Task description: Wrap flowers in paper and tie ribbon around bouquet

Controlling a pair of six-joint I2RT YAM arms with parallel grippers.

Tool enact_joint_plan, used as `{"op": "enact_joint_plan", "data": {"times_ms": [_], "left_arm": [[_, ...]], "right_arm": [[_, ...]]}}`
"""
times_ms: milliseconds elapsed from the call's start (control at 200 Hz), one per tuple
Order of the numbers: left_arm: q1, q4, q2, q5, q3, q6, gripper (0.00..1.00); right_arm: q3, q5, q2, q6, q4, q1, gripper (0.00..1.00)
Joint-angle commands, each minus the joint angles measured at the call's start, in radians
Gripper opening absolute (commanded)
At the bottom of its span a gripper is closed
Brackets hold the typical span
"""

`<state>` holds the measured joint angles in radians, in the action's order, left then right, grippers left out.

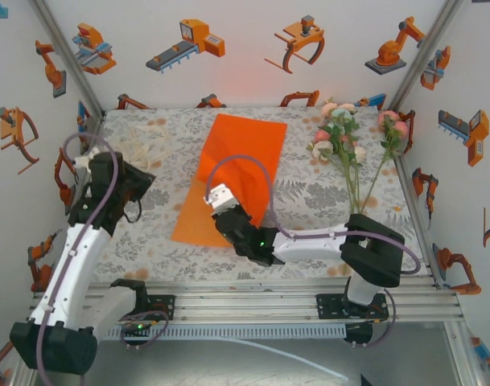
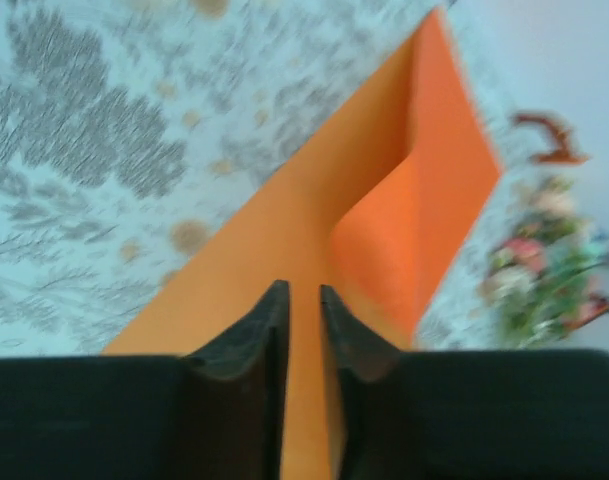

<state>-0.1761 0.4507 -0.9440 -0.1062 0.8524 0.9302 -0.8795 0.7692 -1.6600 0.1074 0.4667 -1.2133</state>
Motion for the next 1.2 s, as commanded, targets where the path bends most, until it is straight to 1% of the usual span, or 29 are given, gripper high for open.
{"op": "enact_joint_plan", "data": {"times_ms": [0, 55, 75, 175, 245, 396, 516, 661, 716, 791, 851, 871, 896, 966, 1041, 1106, 1136, 1197], "left_arm": [[-0.009, -0.123, -0.078, 0.19, -0.16, 0.011, 0.08], [-0.028, -0.195, -0.134, 0.27, -0.193, 0.032, 0.0], [-0.042, -0.213, -0.155, 0.282, -0.195, 0.037, 0.0], [-0.139, -0.265, -0.269, 0.264, -0.18, 0.041, 0.0], [-0.177, -0.26, -0.359, 0.249, -0.155, 0.043, 0.0], [-0.201, -0.332, -0.464, 0.217, -0.172, 0.068, 0.0], [-0.203, -0.289, -0.51, 0.16, -0.176, 0.068, 0.0], [-0.2, -0.279, -0.554, 0.154, -0.193, 0.086, 0.0], [-0.199, -0.266, -0.566, 0.146, -0.198, 0.098, 0.0], [-0.192, -0.258, -0.565, 0.132, -0.212, 0.111, 0.0], [-0.18, -0.245, -0.561, 0.12, -0.223, 0.122, 0.0], [-0.177, -0.236, -0.558, 0.115, -0.225, 0.126, 0.0], [-0.171, -0.225, -0.554, 0.108, -0.229, 0.131, 0.0], [-0.155, -0.209, -0.55, 0.095, -0.236, 0.131, 0.0], [-0.145, -0.168, -0.552, 0.065, -0.232, 0.13, 0.0], [-0.135, -0.155, -0.551, 0.052, -0.235, 0.129, 0.0], [-0.132, -0.16, -0.551, 0.053, -0.238, 0.127, 0.0], [-0.127, -0.165, -0.552, 0.059, -0.238, 0.123, 0.0]], "right_arm": [[0.046, -0.061, 0.045, 0.183, 0.083, 0.035, 0.0], [0.056, -0.058, 0.053, 0.188, 0.09, 0.041, 0.0], [0.057, -0.056, 0.054, 0.189, 0.09, 0.044, 0.0], [0.069, -0.051, 0.057, 0.223, 0.09, 0.054, 0.0], [0.078, -0.063, 0.061, 0.263, 0.09, 0.064, 0.0], [0.088, -0.065, 0.07, 0.314, 0.09, 0.076, 0.0], [0.102, -0.044, 0.088, 0.36, 0.086, 0.081, 0.0], [0.124, -0.021, 0.12, 0.429, 0.067, 0.097, 0.0], [0.124, 0.006, 0.136, 0.449, 0.043, 0.1, 0.0], [0.104, 0.08, 0.162, 0.526, -0.074, 0.101, 0.0], [0.09, 0.155, 0.195, 0.634, -0.203, 0.103, 0.0], [0.091, 0.203, 0.204, 0.678, -0.245, 0.103, 0.0], [0.09, 0.257, 0.221, 0.755, -0.308, 0.104, 0.0], [0.063, 0.351, 0.257, 1.01, -0.591, 0.107, 0.0], [0.039, 0.387, 0.264, 1.2, -0.842, 0.112, 0.0], [0.033, 0.388, 0.26, 1.36, -1.042, 0.112, 0.0], [0.038, 0.376, 0.259, 1.434, -1.104, 0.113, 0.0], [0.054, 0.336, 0.26, 1.473, -1.163, 0.113, 0.08]]}}
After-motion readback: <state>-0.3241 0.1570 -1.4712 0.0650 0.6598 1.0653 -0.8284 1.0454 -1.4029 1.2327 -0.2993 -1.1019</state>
